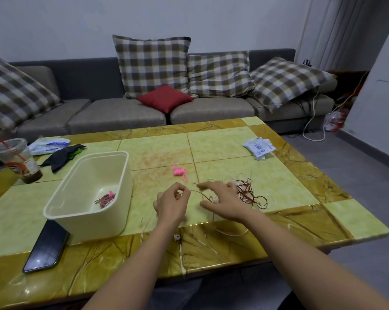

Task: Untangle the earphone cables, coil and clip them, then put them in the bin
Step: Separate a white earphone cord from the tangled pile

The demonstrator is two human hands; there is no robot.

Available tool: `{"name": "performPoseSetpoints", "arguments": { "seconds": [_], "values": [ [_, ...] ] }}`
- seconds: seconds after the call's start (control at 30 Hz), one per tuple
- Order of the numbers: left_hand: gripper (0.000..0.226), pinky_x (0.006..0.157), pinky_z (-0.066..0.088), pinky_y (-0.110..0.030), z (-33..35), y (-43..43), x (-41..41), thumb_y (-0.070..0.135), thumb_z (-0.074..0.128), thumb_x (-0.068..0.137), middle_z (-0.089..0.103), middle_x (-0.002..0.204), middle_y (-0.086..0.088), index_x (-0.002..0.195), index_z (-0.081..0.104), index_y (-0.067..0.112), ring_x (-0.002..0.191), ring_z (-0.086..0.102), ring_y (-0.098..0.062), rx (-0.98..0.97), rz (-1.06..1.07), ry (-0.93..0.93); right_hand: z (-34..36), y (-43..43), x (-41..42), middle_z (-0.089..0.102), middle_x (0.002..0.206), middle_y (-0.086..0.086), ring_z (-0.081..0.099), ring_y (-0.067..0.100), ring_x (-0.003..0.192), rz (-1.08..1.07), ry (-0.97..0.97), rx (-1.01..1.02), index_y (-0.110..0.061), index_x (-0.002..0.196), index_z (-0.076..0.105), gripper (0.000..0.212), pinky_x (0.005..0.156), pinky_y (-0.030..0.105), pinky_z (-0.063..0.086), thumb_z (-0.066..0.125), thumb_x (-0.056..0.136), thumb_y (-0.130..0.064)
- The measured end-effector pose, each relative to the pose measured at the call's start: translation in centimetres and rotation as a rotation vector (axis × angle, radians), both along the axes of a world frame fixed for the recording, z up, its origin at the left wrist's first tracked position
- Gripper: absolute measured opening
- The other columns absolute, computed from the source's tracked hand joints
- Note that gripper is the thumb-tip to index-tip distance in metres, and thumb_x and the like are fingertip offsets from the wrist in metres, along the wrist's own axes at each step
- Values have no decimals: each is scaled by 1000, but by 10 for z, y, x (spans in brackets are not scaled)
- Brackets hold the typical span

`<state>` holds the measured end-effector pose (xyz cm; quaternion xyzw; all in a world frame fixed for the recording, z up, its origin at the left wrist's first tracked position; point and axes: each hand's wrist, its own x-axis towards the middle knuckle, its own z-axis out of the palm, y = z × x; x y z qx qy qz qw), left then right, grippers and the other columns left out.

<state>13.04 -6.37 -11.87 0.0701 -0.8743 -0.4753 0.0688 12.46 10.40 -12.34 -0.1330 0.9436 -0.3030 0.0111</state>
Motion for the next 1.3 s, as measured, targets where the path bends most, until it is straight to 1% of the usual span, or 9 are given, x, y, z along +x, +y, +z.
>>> {"name": "performPoseSetpoints", "arguments": {
  "seconds": [0.1, 0.3, 0.43, 0.57, 0.67, 0.77, 0.97, 1.17, 1.3],
  "values": [
    [15, 84, 22, -32, 1, -6, -1, 34, 52, 93, 51, 64, 7, 79, 57, 31, 98, 45, -20, -8, 66, 87, -5, -10, -3, 71, 104, -8, 57, 13, 108, 18, -73, 111, -29, 119, 64, 25, 108, 37, 21, 50, 97, -33],
    [15, 91, 43, -43, -6, -37, -9, 26, 47, 95, 63, 73, -3, 83, 56, 23, 93, 57, -36, -35, 359, 83, -17, 15, -9, 71, 107, -7, 60, 17, 104, -304, -26, 227, -25, 100, 68, 28, 101, 37, 20, 40, 101, -22],
    [25, 101, 34, -39, -12, -39, -9, 22, 52, 95, 58, 123, -14, 118, 59, 23, 121, 42, -34, -359, 259, -194, -20, 13, -10, 71, 108, -8, 58, 16, 103, -259, -24, 156, -26, 100, 69, 27, 93, 35, 21, 43, 102, -27],
    [58, 116, 23, -36, -11, -19, -5, 9, 57, 85, 36, 147, -5, 140, 42, 17, 138, 26, -23, -495, 30, 126, -18, 6, -12, 71, 105, -4, 58, 18, 103, -233, 13, 193, -25, 105, 71, 28, 98, 37, 21, 44, 103, -31],
    [53, 115, 23, -31, -8, 8, -5, 6, 51, 87, 43, 142, -2, 139, 45, 16, 136, 30, -18, -371, -324, 211, -15, 0, -11, 72, 102, -4, 59, 18, 100, -176, 49, 179, -27, 103, 71, 26, 94, 36, 21, 46, 102, -31],
    [45, 103, 38, -34, -13, 29, -7, 12, 42, 99, 54, 134, -10, 143, 39, 10, 126, 47, -25, -302, -437, -21, -14, 1, -11, 72, 96, -3, 60, 21, 95, -132, 71, 118, -25, 102, 71, 22, 96, 35, 25, 50, 100, -30],
    [26, 71, 40, -31, -23, 26, -14, 19, 37, 102, 67, 98, -3, 98, 61, 12, 91, 59, -22, -278, -304, -13, -17, 24, -11, 65, 116, 0, 58, 21, 112, -94, -170, 243, -20, 122, 59, 32, 100, 36, 34, 58, 89, -17],
    [28, 62, 45, -38, -3, 21, -25, 26, 35, 102, 66, 78, -3, 103, 61, 16, 70, 60, -24, -146, 65, 195, 2, 47, -19, 72, 99, 4, 63, 23, 88, -506, 137, -346, -13, 106, 67, 31, 76, 36, 49, 40, 94, -5],
    [24, 52, 32, -31, -2, 18, -26, 25, 36, 102, 57, 67, 2, 102, 60, 19, 62, 53, -20, -168, 140, 180, 7, 53, -23, 73, 86, 9, 69, 20, 72, -454, -220, -292, -7, 99, 69, 20, 54, 25, 49, 50, 93, -11]
  ]
}}
